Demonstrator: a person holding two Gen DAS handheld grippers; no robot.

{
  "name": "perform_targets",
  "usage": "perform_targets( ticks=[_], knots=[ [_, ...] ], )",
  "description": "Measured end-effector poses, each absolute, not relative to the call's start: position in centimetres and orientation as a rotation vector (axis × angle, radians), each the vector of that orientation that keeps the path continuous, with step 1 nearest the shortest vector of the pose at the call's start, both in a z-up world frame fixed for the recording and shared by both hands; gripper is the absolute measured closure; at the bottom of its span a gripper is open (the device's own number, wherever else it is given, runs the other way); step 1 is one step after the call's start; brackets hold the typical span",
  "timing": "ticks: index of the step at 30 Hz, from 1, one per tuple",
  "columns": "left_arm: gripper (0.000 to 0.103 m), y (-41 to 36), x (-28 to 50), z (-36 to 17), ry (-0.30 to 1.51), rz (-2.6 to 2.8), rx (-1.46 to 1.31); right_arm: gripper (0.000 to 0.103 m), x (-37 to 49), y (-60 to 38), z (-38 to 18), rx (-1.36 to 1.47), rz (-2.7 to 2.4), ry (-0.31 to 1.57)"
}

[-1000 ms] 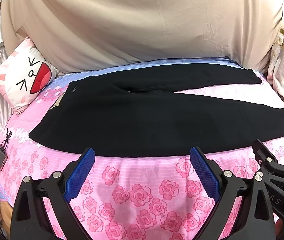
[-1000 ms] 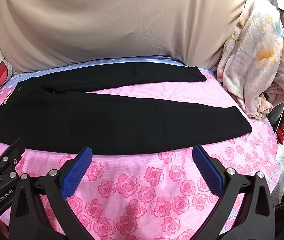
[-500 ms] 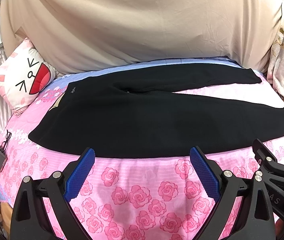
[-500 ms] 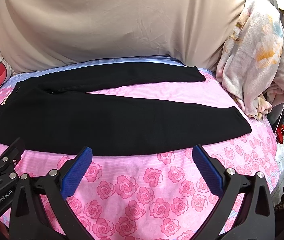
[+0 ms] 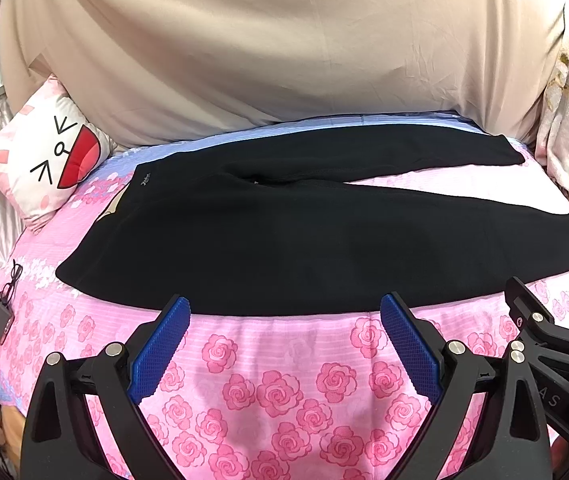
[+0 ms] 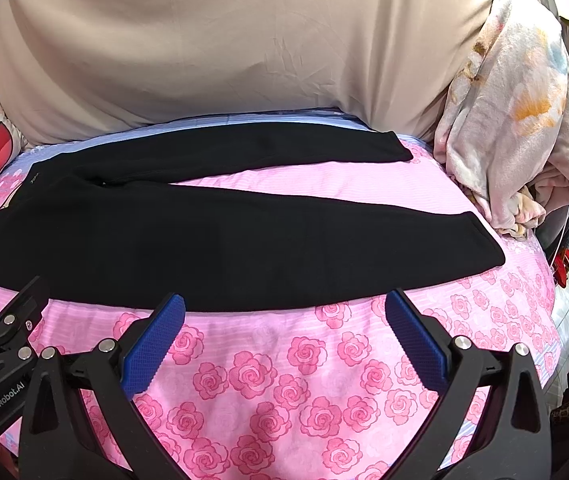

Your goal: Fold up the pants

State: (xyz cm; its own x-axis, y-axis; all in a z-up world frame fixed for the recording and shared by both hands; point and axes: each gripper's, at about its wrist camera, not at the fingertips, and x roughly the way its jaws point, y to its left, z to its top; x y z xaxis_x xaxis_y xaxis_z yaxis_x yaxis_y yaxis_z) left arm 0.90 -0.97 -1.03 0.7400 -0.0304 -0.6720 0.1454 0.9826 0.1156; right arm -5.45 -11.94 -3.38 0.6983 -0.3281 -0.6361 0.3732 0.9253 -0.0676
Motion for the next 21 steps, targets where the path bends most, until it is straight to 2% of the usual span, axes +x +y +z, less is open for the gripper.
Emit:
perform_targets(
  ticks=[21],
  knots=[
    [0.009,-0.5,6.0,-3.6,0.806,-0.105,0.153,0.005,-0.8,-14.3,-5.3,0.107,-0.355,0.742]
  ],
)
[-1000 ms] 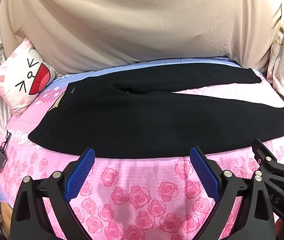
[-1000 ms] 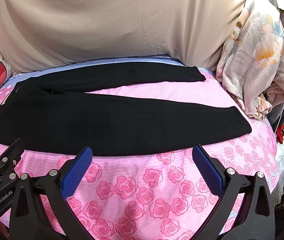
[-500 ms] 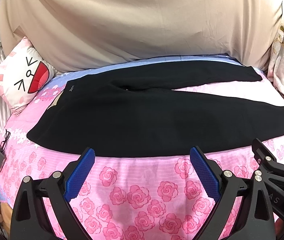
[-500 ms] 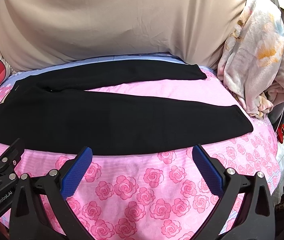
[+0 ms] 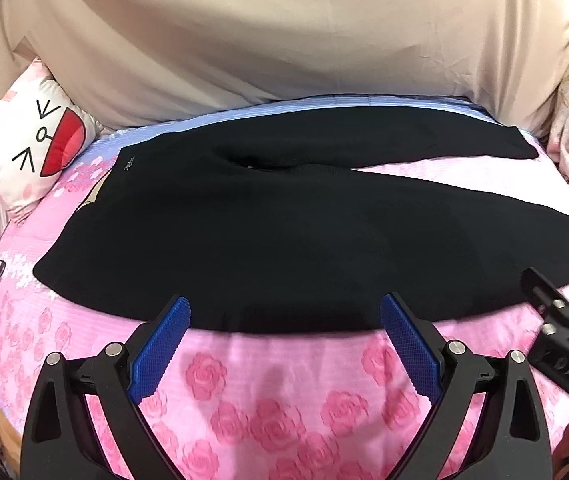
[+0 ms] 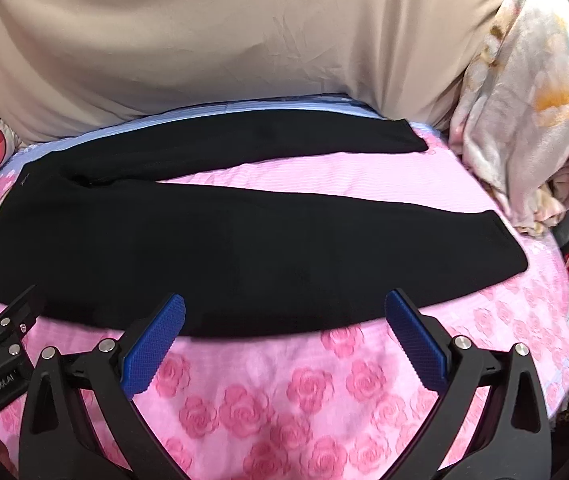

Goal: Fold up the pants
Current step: 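Grasp the trouser waistband with the left tool while the right tool grasps it too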

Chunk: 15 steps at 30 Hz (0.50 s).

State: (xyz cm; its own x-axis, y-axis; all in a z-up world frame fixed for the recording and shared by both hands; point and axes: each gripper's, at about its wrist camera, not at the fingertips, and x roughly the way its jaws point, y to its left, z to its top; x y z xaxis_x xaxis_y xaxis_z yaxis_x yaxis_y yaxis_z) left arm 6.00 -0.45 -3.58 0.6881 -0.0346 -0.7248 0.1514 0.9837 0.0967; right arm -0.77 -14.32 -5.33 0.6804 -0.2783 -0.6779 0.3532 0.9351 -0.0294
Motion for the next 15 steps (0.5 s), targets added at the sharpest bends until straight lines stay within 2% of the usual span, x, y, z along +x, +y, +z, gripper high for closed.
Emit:
perform_targets(
  ticks=[6,11,15],
  knots=[
    [0.009,2.9,12.6,-2.3,0.779,-0.113,0.138,0.005,4.2,-22.0,-3.9,0.231,-0.236,0.717],
    [0.008,10.3,23.7,-0.4,0.701,0.008,0.099,0.005,12.8,-34.0,-1.9,0.081,-0.292,0.663],
    [0.008,16.8,32.7,-1.3,0.781,0.152,0.074,0.005,19.8,-43.0,-2.7,0.06,-0.328,0.735]
  ],
)
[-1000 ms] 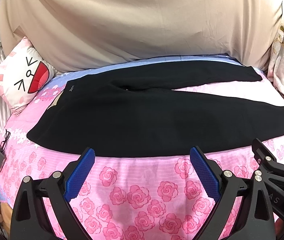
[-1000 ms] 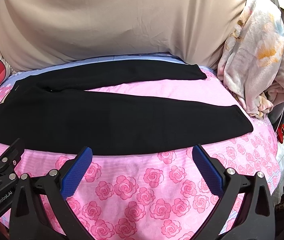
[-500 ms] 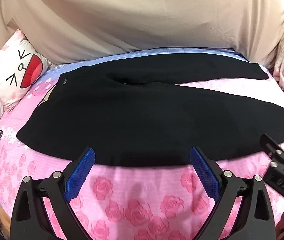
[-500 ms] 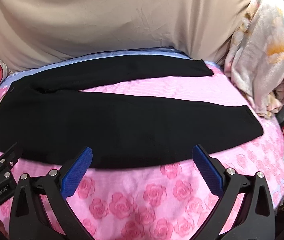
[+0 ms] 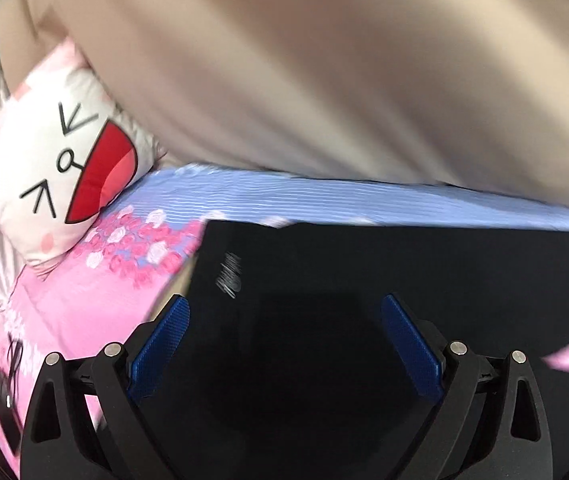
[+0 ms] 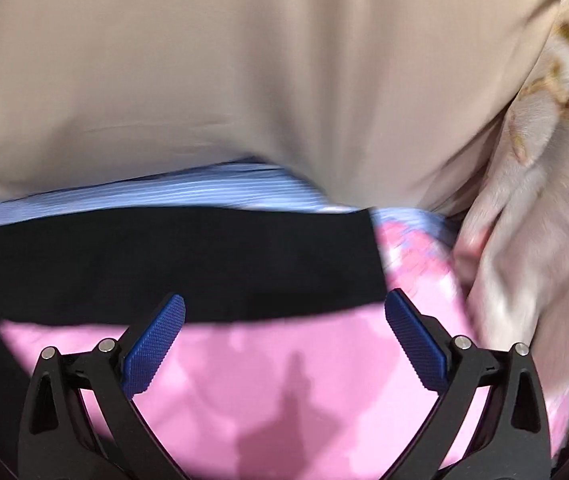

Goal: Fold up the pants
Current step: 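Grasp the trouser waistband with the left tool while the right tool grasps it too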

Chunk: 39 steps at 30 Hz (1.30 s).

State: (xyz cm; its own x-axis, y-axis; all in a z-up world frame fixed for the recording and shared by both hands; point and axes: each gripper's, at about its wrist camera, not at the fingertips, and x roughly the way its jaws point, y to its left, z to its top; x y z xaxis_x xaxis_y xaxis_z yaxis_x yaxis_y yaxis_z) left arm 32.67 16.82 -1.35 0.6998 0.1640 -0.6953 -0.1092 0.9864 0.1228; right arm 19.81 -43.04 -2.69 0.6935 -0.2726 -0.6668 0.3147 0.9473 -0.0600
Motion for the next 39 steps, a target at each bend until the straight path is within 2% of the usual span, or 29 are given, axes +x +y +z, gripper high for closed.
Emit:
perform_targets(
  ticks=[5,12,14,15,16,22,26,27,28,29,30,31,33,34,35,37,38,39],
  knots=[
    [0.008,24.7,39.7,-3.4,0.849,0.28,-0.026,0.005,25.8,-50.8,-4.6,0.067,-0.344,0.81],
    [0.008,30.3,44.1,-6.5,0.906,0.308,-0.127,0.006,30.3,-54.7,-7.2,0.076,-0.367,0.866],
    [0.008,30.9,44.7,-7.4,0.936,0.277,-0.162,0.013,31.1,-54.9,-7.9,0.078,-0.359,0.884],
    [0.008,30.9,44.8,-7.7,0.943,0.271,-0.171,0.026,31.4,-54.8,-8.3,0.092,-0.34,0.897],
    [0.008,31.0,45.0,-8.1,0.947,0.274,-0.17,0.029,31.7,-54.9,-8.7,0.117,-0.319,0.905],
    [0.008,30.4,46.5,-9.3,0.985,0.226,-0.163,0.028,32.3,-55.4,-8.8,0.145,-0.313,0.878],
    [0.008,30.1,47.4,-9.5,0.962,0.215,-0.169,0.037,32.4,-55.6,-8.5,0.151,-0.305,0.872],
    [0.013,29.9,47.7,-9.6,0.971,0.197,-0.178,0.039,32.1,-55.7,-8.5,0.152,-0.304,0.87],
    [0.03,29.6,47.7,-9.5,0.973,0.173,-0.187,0.045,31.8,-55.7,-8.4,0.154,-0.304,0.867],
    [0.039,29.3,47.7,-9.2,0.963,0.128,-0.193,0.049,31.9,-56.3,-8.3,0.156,-0.304,0.863],
    [0.062,28.9,47.6,-8.8,0.959,0.095,-0.19,0.062,31.8,-56.3,-8.2,0.156,-0.304,0.859],
    [0.073,28.6,47.6,-8.6,0.961,0.096,-0.186,0.071,32.0,-56.8,-8.1,0.165,-0.297,0.858],
    [0.081,28.2,47.4,-8.0,0.961,0.075,-0.188,0.08,31.8,-57.0,-7.7,0.167,-0.307,0.849],
    [0.082,27.9,46.9,-7.2,0.943,0.08,-0.176,0.09,31.6,-57.1,-7.5,0.177,-0.307,0.844],
    [0.082,27.7,46.5,-6.7,0.928,0.079,-0.17,0.095,31.4,-57.3,-7.1,0.192,-0.314,0.835],
    [0.084,27.7,45.4,-5.1,0.888,0.072,-0.182,0.095,30.7,-57.4,-6.0,0.219,-0.306,0.8],
    [0.096,27.8,44.7,-4.3,0.87,0.063,-0.194,0.095,30.2,-57.4,-5.3,0.222,-0.305,0.779],
    [0.099,28.0,44.1,-3.5,0.86,0.048,-0.212,0.095,29.8,-57.4,-4.6,0.227,-0.297,0.764]
  ],
)
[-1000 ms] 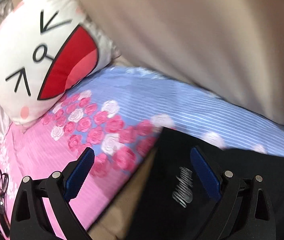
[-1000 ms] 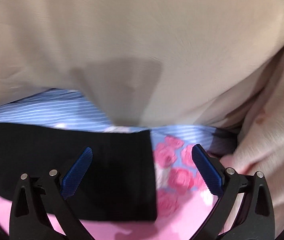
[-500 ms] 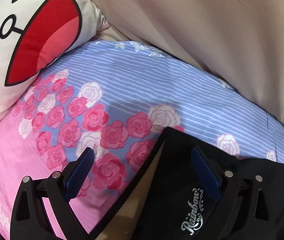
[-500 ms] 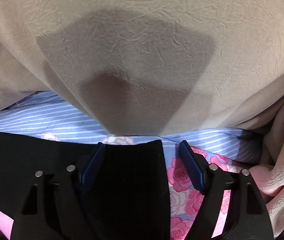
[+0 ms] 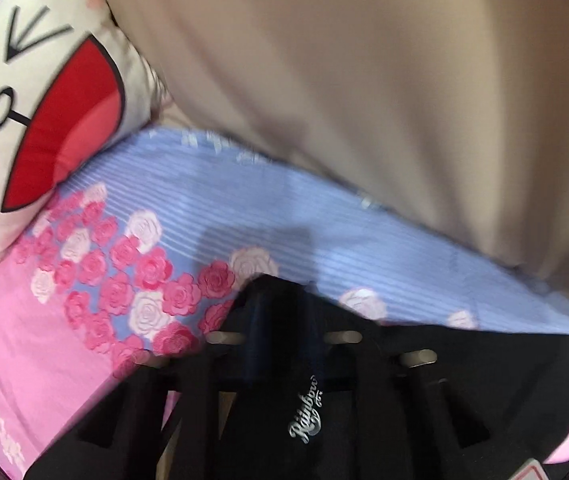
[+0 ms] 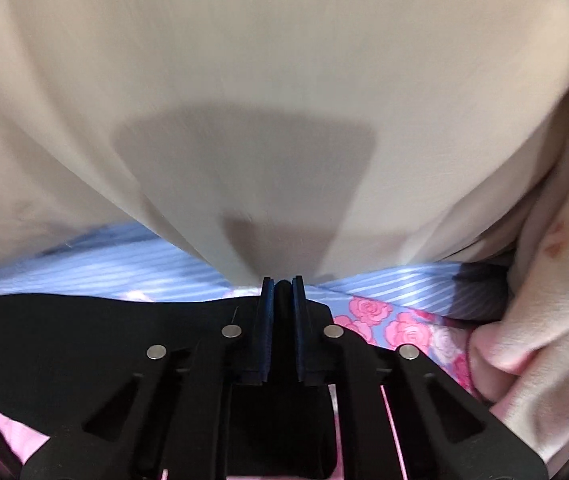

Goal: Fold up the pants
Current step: 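Grasp the trouser waistband with the left tool while the right tool grasps it too, then lift the waistband with both tools and fold it over toward the hems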

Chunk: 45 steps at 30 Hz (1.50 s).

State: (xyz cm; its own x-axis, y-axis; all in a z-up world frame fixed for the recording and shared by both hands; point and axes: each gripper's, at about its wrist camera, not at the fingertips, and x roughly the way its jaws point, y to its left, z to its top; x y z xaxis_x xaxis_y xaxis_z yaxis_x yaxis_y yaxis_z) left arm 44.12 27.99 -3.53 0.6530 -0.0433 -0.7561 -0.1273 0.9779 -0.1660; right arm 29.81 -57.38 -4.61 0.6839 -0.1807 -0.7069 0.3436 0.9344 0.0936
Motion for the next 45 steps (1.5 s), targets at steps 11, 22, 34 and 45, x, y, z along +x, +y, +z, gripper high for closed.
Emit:
perform_targets(
  ticks=[11,22,34,45],
  knots=[
    [0.099,29.3,31.8,5.6,0.682,-0.113,-0.269,0.096,18.4,-54.2,3.5,0.196,-0.209,0.567],
    [0.099,31.6,15.6,5.6,0.656,-0.158,-0.241,0.096,5.7,-50.1,4.6,0.089,-0.183,0.524],
    [0.1,37.1,8.2,-4.0,0.851,0.036,-0.25,0.096,-7.2,-50.0,-4.9,0.159,-0.235,0.706],
    [0.021,32.4,13.0,-8.6,0.926,-0.017,-0.406,0.094,-12.0,-49.3,-4.7,0.247,-0.304,0.646]
  ],
)
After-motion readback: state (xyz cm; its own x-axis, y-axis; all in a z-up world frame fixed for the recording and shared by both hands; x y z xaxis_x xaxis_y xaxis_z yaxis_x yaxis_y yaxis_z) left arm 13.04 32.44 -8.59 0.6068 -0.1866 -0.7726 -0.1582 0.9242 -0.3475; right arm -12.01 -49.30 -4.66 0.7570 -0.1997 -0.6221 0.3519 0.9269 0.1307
